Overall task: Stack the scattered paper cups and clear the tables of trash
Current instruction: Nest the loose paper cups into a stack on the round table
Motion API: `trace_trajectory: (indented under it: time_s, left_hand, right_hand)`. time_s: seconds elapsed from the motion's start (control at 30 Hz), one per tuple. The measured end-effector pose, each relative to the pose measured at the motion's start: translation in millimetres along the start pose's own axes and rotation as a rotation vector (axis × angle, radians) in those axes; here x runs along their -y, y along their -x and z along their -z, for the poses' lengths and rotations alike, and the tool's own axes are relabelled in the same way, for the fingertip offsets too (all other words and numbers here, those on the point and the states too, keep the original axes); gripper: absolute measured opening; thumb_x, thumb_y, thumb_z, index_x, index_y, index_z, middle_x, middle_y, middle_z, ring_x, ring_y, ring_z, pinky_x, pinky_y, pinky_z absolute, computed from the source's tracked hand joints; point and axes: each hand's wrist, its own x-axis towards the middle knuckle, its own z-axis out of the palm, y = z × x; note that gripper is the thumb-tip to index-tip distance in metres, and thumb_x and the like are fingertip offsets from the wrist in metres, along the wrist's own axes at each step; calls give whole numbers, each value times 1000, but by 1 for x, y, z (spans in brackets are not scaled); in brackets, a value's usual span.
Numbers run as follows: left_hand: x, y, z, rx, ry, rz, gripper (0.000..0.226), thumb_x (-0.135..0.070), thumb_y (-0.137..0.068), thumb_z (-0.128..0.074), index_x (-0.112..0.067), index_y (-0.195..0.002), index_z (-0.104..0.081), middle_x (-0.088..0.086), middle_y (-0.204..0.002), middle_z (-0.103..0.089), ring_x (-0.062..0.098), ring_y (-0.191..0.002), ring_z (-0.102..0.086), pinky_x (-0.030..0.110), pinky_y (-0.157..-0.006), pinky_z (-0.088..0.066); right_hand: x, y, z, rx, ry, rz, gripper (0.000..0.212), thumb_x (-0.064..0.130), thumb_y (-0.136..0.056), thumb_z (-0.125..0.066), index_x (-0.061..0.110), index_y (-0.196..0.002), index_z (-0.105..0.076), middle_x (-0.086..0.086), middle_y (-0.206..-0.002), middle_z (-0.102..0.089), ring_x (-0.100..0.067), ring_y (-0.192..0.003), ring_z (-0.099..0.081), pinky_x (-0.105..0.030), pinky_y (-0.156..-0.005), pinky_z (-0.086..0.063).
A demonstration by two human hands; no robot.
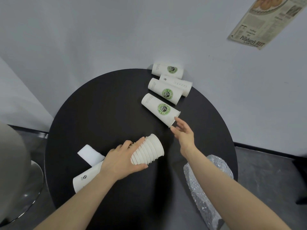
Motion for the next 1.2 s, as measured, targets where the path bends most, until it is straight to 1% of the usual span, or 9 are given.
trace_trajectory:
  time_s: [0.13,0.27,0.37,0.43,0.53,0.67,0.87,1.0,1.2]
  left_hand:
    - [1,-1,-1,-9,-15,-10,94,-85,-68,-35,-50,-145,4,-15,-126,-39,9,-102,-51,26,-80,-44]
    - [-1,2,-1,-30,-48,-22,94,-83,-68,-37,-47,-148,-2,-11,-126,-43,12,-101,-53,29,-80,-47]
    - [-2,2,-2,-36,-71,-26,93,-84,-68,-33,-47,-148,-2,-12,-127,-42,12,-101,-53,29,-80,-47]
    - [-2,2,-2,-33,-54,-21,93,-83,-69,-36,-48,-148,-2,-12,-126,-42,11,-101,-53,28,-80,-46]
    - [-2,1,-1,-28,-26,-15,93,-83,-69,-38,-49,-148,-4,-12,-125,-43,11,-101,-53,29,-81,-46]
    - [-2,0,0,-21,-29,-7,92,-85,-68,-33,-51,-146,0,-15,-124,-41,9,-101,-52,26,-81,-45]
    - [-2,0,2,8,26,10,90,-82,-71,-43,-53,-145,-1,-16,-124,-41,10,-104,-52,29,-82,-46]
    - [-1,-2,8,39,59,18,89,-80,-72,-46,-54,-145,-2,-17,-122,-40,9,-104,-51,27,-80,-45]
    - [0,1,15,42,32,7,89,-78,-73,-48,-52,-146,-3,-16,-119,-39,7,-101,-50,24,-75,-44]
  right_hand:
    - [4,-30,-9,0,12,-4,44,-6,-82,-65,28,-109,-67,8,-105,-64,-4,-92,-56,-12,-78,-46]
    - [4,-53,-17,-9,5,-34,44,-9,-85,-60,20,-117,-66,-1,-113,-65,-11,-101,-61,-22,-87,-48]
    - [2,-58,-20,-51,-18,-68,43,-11,-85,-57,24,-108,-70,-1,-106,-64,-17,-102,-61,-34,-98,-49]
    - [3,-58,-18,-82,-23,-86,43,-9,-86,-57,27,-104,-70,-3,-106,-62,-20,-101,-62,-38,-98,-50]
    - [6,-50,-5,-60,-62,-70,42,-7,-89,-54,27,-110,-67,-6,-118,-64,-20,-109,-63,-33,-88,-54]
    - [14,-36,26,-14,-65,-19,41,-7,-92,-52,23,-117,-63,-1,-109,-67,-16,-102,-64,-26,-74,-54]
    - [21,-22,72,15,-74,12,41,-6,-93,-49,21,-123,-59,-1,-108,-65,-18,-102,-62,-31,-75,-52]
    - [21,-14,96,84,-42,30,45,-4,-93,-50,21,-129,-55,-4,-112,-65,-20,-106,-60,-40,-86,-50]
    - [20,-5,115,227,23,51,45,3,-90,-55,17,-133,-52,7,-90,-74,-12,-90,-66,-31,-75,-52]
